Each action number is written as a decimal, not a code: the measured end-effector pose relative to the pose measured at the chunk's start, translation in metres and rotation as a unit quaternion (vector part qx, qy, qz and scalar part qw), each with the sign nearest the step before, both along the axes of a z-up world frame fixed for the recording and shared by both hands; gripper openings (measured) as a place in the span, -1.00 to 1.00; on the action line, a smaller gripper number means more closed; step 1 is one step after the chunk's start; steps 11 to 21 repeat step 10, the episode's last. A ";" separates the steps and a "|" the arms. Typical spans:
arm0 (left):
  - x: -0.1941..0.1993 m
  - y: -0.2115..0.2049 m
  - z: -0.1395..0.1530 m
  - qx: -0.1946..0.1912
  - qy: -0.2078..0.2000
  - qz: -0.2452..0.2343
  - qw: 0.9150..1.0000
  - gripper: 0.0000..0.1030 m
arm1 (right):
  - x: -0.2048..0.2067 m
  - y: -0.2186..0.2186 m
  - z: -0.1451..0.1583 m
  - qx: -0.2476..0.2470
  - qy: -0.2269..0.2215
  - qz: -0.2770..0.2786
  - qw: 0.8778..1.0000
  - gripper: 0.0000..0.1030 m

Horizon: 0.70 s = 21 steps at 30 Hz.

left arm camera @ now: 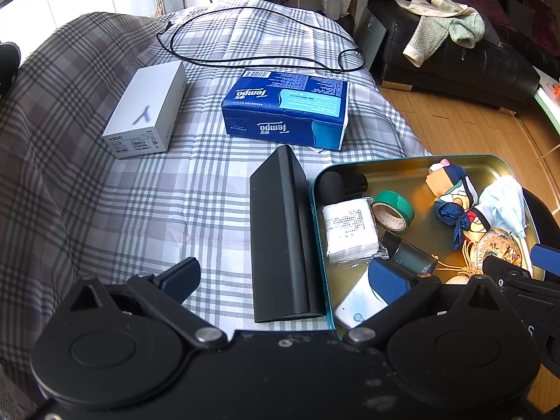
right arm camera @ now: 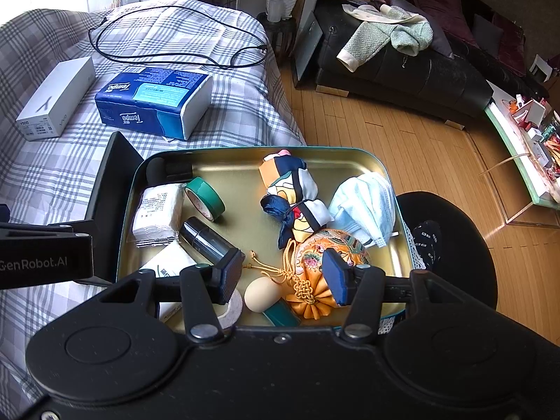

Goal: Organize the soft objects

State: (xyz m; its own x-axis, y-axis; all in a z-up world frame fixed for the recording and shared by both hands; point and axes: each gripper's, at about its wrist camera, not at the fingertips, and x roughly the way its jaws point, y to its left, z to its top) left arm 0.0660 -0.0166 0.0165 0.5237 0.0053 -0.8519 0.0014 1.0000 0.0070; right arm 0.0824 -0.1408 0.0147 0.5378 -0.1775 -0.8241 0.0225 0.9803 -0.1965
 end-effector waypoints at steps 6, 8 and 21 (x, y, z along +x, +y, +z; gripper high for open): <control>-0.001 0.001 -0.001 0.000 0.000 -0.001 1.000 0.99 | 0.000 0.000 0.000 0.000 0.000 0.000 1.000 -0.01; -0.001 0.001 -0.002 0.001 -0.001 -0.002 1.000 0.99 | 0.000 0.000 0.000 0.000 0.000 0.000 1.000 -0.01; -0.002 0.000 -0.002 0.003 -0.001 -0.002 1.000 0.99 | 0.000 0.000 0.000 0.000 0.000 0.000 1.000 -0.01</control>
